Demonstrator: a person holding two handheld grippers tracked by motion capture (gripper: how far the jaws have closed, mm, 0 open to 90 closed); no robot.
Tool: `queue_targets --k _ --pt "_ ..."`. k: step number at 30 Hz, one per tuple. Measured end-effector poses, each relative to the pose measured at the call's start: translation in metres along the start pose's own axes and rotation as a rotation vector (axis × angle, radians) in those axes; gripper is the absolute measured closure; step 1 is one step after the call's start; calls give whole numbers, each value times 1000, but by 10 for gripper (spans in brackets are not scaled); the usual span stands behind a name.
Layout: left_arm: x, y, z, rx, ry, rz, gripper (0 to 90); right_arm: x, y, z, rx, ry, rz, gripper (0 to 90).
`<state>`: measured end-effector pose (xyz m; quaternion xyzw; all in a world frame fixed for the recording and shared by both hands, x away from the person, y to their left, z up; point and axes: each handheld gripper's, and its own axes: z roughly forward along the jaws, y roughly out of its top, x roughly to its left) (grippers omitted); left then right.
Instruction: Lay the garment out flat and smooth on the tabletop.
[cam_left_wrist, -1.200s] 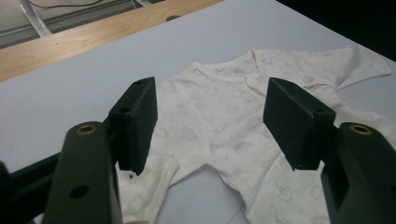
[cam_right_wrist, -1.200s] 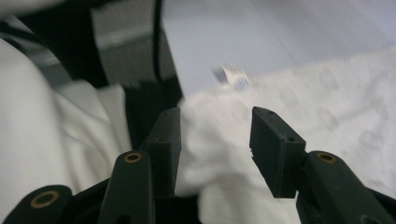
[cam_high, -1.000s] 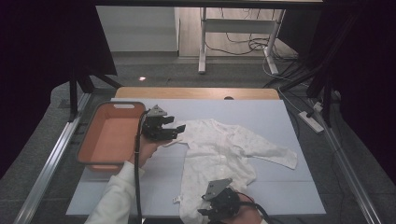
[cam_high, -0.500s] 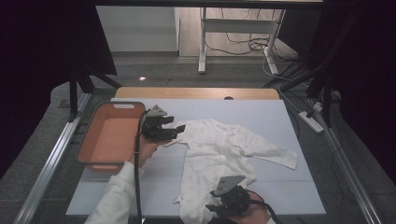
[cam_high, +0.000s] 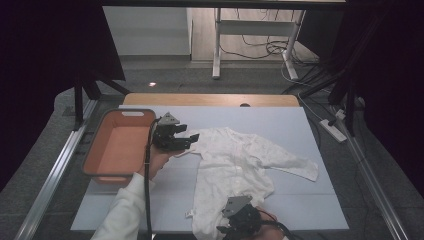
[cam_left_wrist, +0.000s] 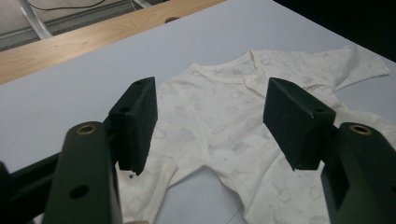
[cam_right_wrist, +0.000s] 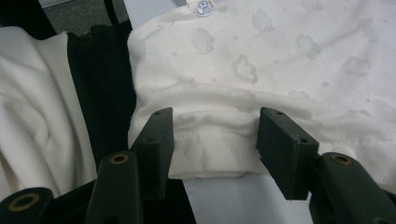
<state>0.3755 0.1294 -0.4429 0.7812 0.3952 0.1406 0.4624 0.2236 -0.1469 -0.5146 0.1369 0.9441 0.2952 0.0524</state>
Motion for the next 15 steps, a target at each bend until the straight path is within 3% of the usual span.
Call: queue_targets --k 2,7,11,15 --pt "0 0 0 0 1 0 355 -1 0 -1 2 -6 0 557" --pt "0 0 0 0 0 0 355 -2 -1 -2 -6 28 4 760" --pt "0 0 0 1 1 -1 355 0 -1 -4 5 29 -8 784" --pt "1 0 0 -3 1 -6 355 6 -9 -14 -9 93 7 785"
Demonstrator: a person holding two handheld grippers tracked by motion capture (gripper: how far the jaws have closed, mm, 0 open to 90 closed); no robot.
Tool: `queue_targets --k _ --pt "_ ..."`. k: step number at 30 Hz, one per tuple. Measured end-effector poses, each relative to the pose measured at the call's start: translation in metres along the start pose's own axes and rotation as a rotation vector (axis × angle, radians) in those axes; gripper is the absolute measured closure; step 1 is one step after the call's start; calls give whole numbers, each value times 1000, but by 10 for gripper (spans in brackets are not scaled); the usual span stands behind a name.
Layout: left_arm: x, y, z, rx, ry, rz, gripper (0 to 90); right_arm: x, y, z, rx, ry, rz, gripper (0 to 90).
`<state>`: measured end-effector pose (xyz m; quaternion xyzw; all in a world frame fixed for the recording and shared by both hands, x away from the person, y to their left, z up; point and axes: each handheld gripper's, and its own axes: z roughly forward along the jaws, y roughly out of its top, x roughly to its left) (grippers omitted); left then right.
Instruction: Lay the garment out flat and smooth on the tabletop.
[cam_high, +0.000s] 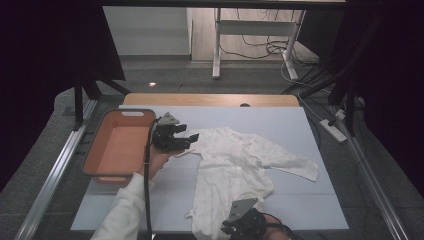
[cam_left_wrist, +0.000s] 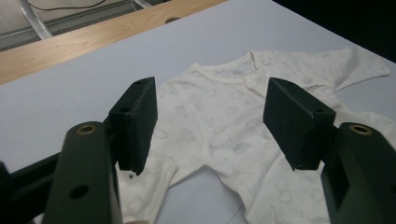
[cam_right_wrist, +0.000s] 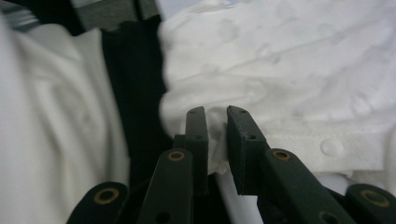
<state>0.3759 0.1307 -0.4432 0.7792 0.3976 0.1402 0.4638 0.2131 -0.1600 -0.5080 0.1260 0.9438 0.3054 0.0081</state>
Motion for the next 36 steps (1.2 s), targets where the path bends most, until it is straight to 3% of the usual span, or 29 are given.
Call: queue_targets --k 2,5,7,11,14,18,27,30,33,36 --pt "1 0 0 4 -1 -1 355 4 -4 -5 -3 -4 -4 763" --pt "-1 0 0 3 1 4 355 6 -5 -16 -59 -25 14 562" --pt "-1 1 -1 1 1 7 355 3 -6 -27 -100 -63 32 507" --pt "-1 0 1 6 0 3 355 -19 -20 -57 -175 -182 134 464" --pt "-1 0 2 8 -4 3 354 -32 -32 -70 -195 -226 195 469" --pt "0 0 1 6 0 -2 355 -38 -43 -78 -178 -264 227 485" --pt "-1 0 1 5 -3 0 355 -36 -58 -62 -65 -244 235 484" --pt "-1 0 1 6 -3 0 354 -38 -58 -56 -51 -232 237 497" --pt "-1 0 2 6 -4 2 354 -39 -59 -48 -28 -239 230 575" --pt "-1 0 1 4 -2 0 354 -40 -59 -46 -29 -240 228 719"
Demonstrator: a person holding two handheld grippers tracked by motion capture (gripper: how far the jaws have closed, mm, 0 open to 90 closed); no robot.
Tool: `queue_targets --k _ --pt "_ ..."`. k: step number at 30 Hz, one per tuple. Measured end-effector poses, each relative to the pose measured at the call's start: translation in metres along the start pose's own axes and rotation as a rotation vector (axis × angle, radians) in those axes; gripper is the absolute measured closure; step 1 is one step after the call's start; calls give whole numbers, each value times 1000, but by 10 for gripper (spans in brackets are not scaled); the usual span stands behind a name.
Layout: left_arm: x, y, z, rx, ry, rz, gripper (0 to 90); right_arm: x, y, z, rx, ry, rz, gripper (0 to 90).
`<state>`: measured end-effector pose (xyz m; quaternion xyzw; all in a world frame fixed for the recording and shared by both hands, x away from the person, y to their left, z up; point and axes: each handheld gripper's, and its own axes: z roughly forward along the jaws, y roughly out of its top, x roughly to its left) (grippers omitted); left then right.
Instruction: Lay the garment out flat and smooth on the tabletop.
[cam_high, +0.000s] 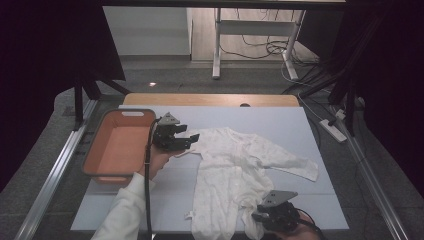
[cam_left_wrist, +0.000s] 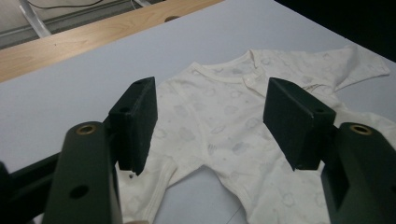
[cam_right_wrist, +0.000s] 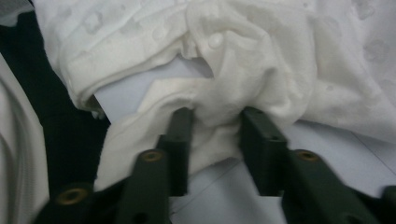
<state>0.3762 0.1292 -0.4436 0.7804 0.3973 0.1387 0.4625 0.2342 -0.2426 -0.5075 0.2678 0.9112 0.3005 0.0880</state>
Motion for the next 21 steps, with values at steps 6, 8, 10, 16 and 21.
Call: queue_targets --k 6,8,10,16,21 --pt "1 0 0 1 2 -2 354 -2 1 -7 -22 17 8 855" --pt "1 0 -1 -1 1 -2 355 -2 2 -12 -35 12 4 859" --pt "2 -1 -1 -2 3 -4 355 -3 4 -19 -60 5 1 861" --pt "3 0 -2 -3 4 -5 355 -8 12 -56 -194 -20 18 865" --pt "1 0 0 2 2 -1 355 -6 28 -68 -255 -15 -10 861"
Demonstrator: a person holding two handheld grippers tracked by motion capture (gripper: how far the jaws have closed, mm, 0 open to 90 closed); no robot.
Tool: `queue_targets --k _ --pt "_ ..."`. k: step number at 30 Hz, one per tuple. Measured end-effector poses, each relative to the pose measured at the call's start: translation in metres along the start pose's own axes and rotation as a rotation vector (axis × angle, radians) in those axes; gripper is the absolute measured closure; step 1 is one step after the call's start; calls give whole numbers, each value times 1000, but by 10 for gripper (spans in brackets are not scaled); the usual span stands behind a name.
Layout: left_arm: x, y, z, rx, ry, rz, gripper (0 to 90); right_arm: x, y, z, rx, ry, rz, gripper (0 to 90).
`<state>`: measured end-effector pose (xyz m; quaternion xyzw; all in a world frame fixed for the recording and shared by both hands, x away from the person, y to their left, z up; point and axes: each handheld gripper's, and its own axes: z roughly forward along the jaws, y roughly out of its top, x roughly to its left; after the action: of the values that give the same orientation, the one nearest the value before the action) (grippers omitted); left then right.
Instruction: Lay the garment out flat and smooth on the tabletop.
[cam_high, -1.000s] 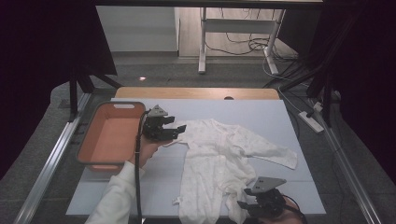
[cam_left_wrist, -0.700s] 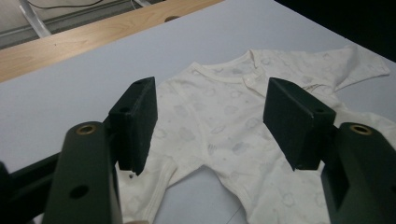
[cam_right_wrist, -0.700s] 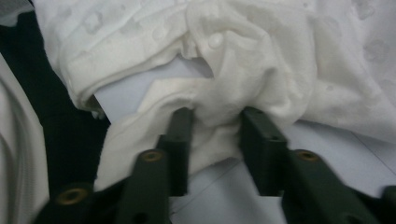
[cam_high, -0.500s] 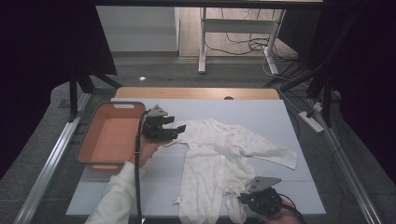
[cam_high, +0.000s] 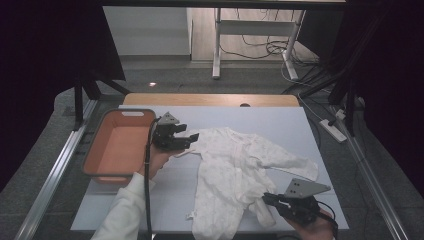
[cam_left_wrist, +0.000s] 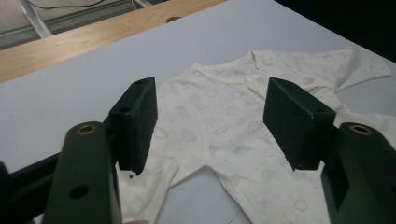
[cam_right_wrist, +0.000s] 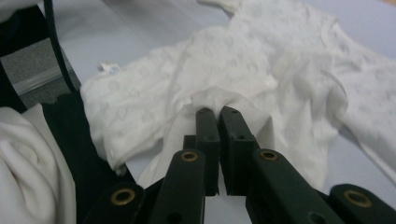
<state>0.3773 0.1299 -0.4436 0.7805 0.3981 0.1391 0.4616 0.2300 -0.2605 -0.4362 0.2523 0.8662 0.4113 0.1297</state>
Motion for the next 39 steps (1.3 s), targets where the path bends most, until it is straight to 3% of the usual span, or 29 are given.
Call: queue_targets --k 4,11,14,18,22,26,30,34,39 --pt "-1 1 0 -3 -2 2 355 2 16 21 13 40 -28 855" --pt "3 -1 -2 -6 -1 -7 355 5 30 83 102 112 -65 841" --pt "3 -1 -1 -5 -1 -8 355 2 27 103 133 136 -46 847" --pt "2 -1 -1 0 -1 -4 354 -3 22 112 135 152 -19 840" --pt "2 -1 -1 2 1 -3 354 -3 22 102 95 138 -14 709" --pt "2 -1 -1 1 0 -4 354 3 24 69 24 103 -24 633" --pt "2 -1 -2 -3 0 -3 354 11 13 38 -9 82 -21 618" --pt "1 0 -2 -4 1 -2 354 14 -10 31 39 78 0 618" --pt "0 0 -1 -2 1 0 355 20 -30 47 143 124 19 614"
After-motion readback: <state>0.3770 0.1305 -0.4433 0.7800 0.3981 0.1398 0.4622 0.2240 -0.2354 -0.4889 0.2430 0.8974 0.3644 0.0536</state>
